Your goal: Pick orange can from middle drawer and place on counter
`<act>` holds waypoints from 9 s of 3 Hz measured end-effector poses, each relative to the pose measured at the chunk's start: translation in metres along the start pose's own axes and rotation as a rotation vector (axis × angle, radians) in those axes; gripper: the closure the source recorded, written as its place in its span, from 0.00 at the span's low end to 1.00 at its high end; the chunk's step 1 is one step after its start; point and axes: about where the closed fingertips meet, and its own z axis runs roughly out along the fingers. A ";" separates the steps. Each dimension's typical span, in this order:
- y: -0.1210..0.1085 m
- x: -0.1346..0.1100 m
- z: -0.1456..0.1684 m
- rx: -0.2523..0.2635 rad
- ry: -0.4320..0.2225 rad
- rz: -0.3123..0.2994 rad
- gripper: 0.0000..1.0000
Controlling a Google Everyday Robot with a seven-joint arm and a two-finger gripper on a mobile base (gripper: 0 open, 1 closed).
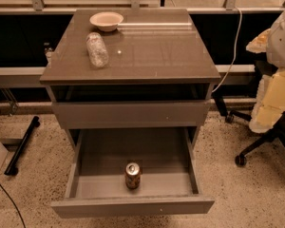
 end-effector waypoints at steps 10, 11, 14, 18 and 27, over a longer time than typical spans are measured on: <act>0.048 -0.119 0.307 -0.227 -0.539 0.077 0.00; 0.050 -0.119 0.318 -0.249 -0.540 0.085 0.00; 0.032 -0.135 0.415 -0.190 -0.616 0.114 0.00; 0.060 -0.133 0.548 -0.285 -0.527 0.189 0.00; 0.045 -0.120 0.241 -0.223 -0.584 -0.160 1.00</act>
Offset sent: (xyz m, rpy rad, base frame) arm 0.0145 0.0351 -0.0269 0.2055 0.0035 0.1094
